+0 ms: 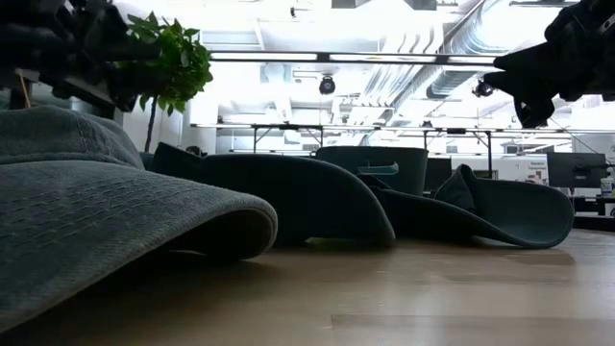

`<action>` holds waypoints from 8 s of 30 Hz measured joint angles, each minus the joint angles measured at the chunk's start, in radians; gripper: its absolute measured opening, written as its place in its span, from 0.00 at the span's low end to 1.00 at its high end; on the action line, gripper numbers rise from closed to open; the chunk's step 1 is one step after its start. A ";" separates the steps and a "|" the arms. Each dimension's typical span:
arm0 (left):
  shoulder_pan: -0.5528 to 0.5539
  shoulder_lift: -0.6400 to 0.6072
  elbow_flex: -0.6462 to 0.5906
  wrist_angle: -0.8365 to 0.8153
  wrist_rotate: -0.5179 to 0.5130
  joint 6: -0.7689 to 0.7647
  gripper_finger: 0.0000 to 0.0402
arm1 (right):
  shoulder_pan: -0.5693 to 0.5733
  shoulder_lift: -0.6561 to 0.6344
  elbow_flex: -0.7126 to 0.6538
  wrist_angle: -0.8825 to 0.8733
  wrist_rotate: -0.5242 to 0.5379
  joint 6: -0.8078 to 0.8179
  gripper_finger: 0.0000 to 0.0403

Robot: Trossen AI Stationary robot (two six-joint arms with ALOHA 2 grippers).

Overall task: Pick & Place hat
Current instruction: Put the left dark blue cap into the yellow bin

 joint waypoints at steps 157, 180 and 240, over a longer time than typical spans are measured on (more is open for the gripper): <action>0.001 0.978 1.138 -0.563 -0.265 -0.350 0.00 | 0.000 0.000 0.000 0.039 0.087 0.033 0.32; 0.001 0.983 1.041 -0.396 -0.310 -0.299 0.00 | 0.000 0.000 0.000 0.085 0.086 0.089 0.32; 0.398 1.231 0.548 0.327 -0.027 -0.455 0.00 | 0.000 0.000 0.000 0.090 0.143 0.088 0.32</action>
